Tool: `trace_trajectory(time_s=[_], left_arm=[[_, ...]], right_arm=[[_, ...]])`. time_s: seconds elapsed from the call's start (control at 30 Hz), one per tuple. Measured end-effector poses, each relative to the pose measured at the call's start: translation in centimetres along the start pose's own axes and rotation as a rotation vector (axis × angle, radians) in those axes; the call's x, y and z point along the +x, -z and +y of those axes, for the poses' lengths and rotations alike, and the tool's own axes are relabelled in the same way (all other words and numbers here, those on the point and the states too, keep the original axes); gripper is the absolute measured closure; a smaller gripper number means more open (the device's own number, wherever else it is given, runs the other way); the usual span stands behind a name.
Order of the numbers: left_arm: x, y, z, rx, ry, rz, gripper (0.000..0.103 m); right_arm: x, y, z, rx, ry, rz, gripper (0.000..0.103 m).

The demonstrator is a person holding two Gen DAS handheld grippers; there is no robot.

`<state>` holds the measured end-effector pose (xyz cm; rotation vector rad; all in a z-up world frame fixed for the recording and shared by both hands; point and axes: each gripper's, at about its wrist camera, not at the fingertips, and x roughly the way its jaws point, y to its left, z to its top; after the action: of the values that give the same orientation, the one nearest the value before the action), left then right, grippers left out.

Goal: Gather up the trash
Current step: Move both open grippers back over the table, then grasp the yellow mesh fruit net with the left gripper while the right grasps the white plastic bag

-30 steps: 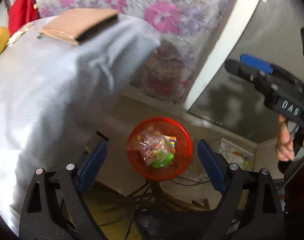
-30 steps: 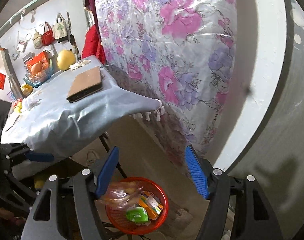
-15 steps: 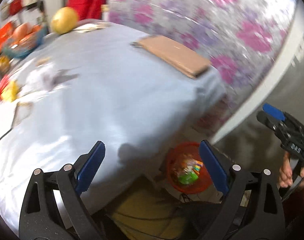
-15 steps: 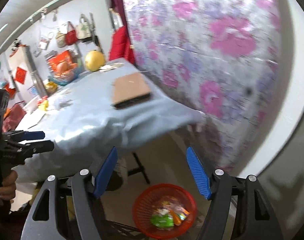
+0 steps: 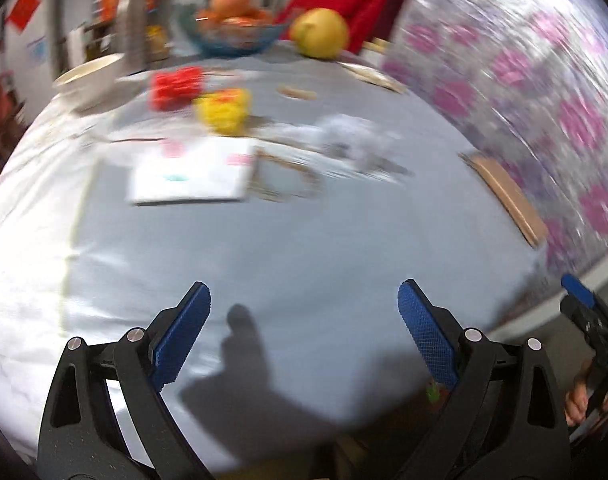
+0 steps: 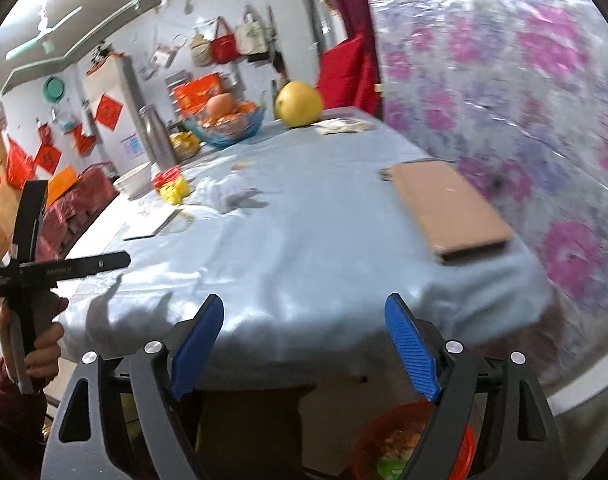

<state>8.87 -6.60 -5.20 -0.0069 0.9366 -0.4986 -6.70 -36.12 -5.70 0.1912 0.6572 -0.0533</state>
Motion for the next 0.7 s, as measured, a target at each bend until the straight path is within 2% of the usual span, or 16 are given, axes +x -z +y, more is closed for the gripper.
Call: trace_trajectory(time_s=[0.13, 0.27, 0.6, 0.7], left_arm=[[0.4, -1.7, 3.4, -0.061, -0.041, 0.0, 0.012], [1.5, -4.3, 5.6, -0.071, -0.08, 0.003, 0.012], [7.3, -13.6, 6.0, -0.005, -0.117, 0.008, 0.012], [9.7, -15.3, 6.0, 0.005, -0.127, 0.02, 0.012]], right_arm=[[2.6, -1.4, 2.1, -0.02, -0.031, 0.028, 0.02], [5.5, -2.8, 3.5, -0.039, -0.047, 0.058, 0.019], [10.9, -6.4, 5.3, -0.052, -0.033, 0.087, 0.019], [11.7, -6.9, 5.7, -0.054, -0.027, 0.093, 0.019]])
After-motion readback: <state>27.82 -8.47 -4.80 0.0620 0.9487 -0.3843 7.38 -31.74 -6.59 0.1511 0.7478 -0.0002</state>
